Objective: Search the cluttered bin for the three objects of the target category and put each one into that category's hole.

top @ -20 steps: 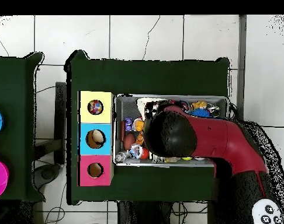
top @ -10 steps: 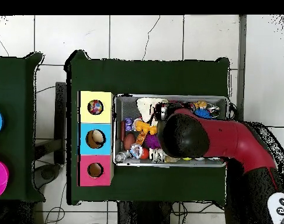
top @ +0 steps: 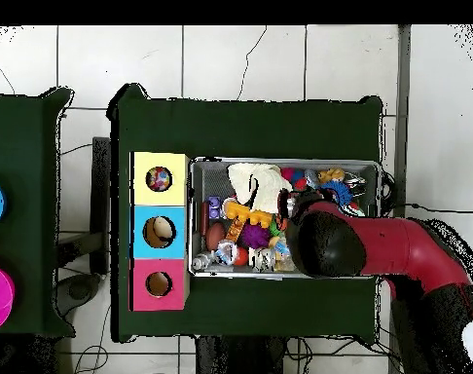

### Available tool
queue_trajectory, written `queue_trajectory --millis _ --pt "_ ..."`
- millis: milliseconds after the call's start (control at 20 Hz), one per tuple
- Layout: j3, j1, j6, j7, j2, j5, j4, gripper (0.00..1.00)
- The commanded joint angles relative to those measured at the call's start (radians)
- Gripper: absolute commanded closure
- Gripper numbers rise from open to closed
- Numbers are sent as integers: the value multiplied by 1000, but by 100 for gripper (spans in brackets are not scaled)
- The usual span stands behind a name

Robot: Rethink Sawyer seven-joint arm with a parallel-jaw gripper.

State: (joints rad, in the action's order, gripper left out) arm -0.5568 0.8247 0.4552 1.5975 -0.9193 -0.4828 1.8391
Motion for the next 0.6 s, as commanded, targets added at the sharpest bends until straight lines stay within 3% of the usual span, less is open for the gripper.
queue_trajectory --millis 50,600 --pt "-103 43 -66 -201 100 -155 85 0" --pt "-175 134 -56 -195 134 -240 104 0"
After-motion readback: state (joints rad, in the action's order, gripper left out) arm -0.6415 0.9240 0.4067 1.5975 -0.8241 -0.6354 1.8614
